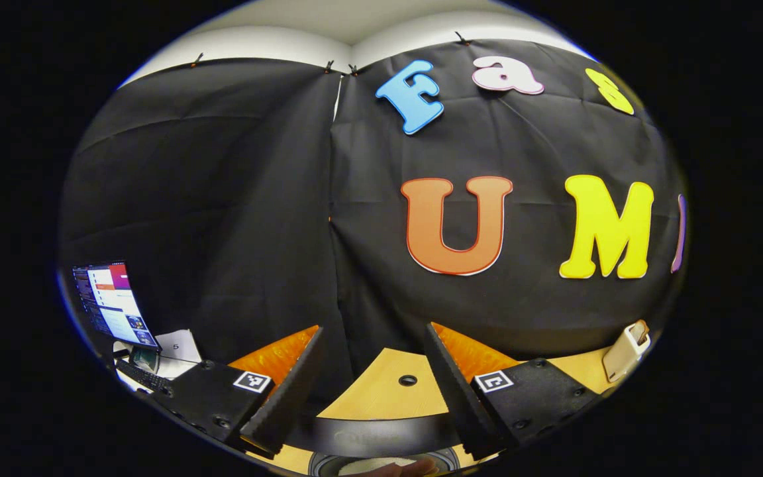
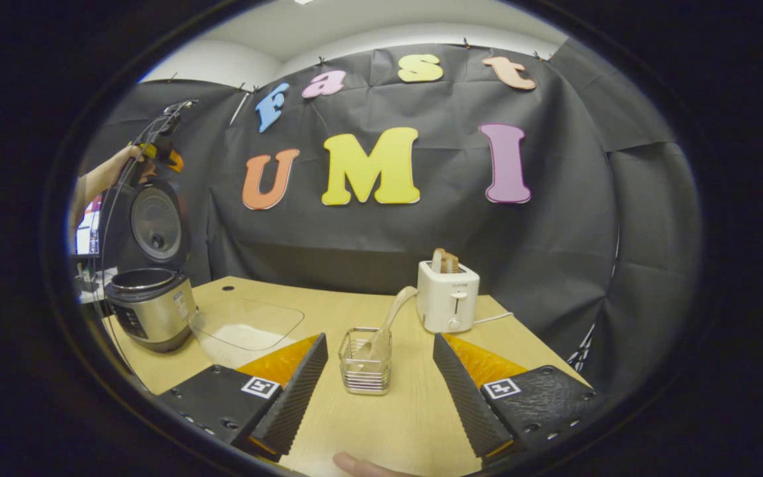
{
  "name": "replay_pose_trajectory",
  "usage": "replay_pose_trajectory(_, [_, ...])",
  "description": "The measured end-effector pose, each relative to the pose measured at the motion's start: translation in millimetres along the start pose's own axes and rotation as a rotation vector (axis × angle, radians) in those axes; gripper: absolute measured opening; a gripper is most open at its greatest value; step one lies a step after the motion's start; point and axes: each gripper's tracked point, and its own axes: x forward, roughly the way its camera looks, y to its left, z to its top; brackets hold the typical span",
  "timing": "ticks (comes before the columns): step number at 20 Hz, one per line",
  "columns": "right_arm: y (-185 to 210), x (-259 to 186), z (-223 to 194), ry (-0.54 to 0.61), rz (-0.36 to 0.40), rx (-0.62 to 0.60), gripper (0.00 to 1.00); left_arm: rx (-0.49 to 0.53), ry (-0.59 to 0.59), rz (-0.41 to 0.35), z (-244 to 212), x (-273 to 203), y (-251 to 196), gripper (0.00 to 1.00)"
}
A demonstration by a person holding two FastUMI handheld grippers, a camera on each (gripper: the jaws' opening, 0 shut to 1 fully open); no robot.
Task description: Close the left gripper, press the button to open the rice cooker; take a wooden spoon from the chopstick holder with the right hand, scoop a spoonful of rice and pour it into the rice cooker, then put the wooden spoon back into the chopstick holder.
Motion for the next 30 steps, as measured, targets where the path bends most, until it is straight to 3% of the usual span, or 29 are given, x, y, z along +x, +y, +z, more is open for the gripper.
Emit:
replay_pose_trajectory(4, [9.5,0.7,-3.7,0.007,0.021,-0.001,0.96,0.002,0.080,-0.045,-32.7,-4.5,-12.6,0.95])
replay_pose_trajectory(5, [11.1,0.5,-3.9,0.010,0.024,0.002,0.96,0.009,0.014,-0.045,-24.0,-4.4,-11.5,0.95])
replay_pose_trajectory(7, [12.8,-1.6,-2.5,0.006,0.025,-0.002,0.96,0.010,0.001,-0.045,-25.8,-13.9,-13.2,1.00])
replay_pose_trajectory(9, [15.9,-4.8,0.8,-0.004,0.028,-0.007,0.96,0.007,-0.008,-0.044,-32.7,-25.8,-12.9,0.96])
replay_pose_trajectory(14, [20.1,-12.1,5.9,-0.020,0.031,-0.014,0.96,0.009,-0.049,-0.043,-53.5,-67.1,-17.3,0.96])
replay_pose_trajectory(25, [19.0,-23.8,15.2,-0.042,0.021,-0.001,0.95,-0.018,-0.016,-0.151,-184.7,-147.0,-39.0,0.95])
replay_pose_trajectory(30, [19.8,-21.5,11.1,-0.031,0.008,-0.006,0.95,0.003,-0.047,-0.120,-230.7,-151.7,-38.5,0.95])
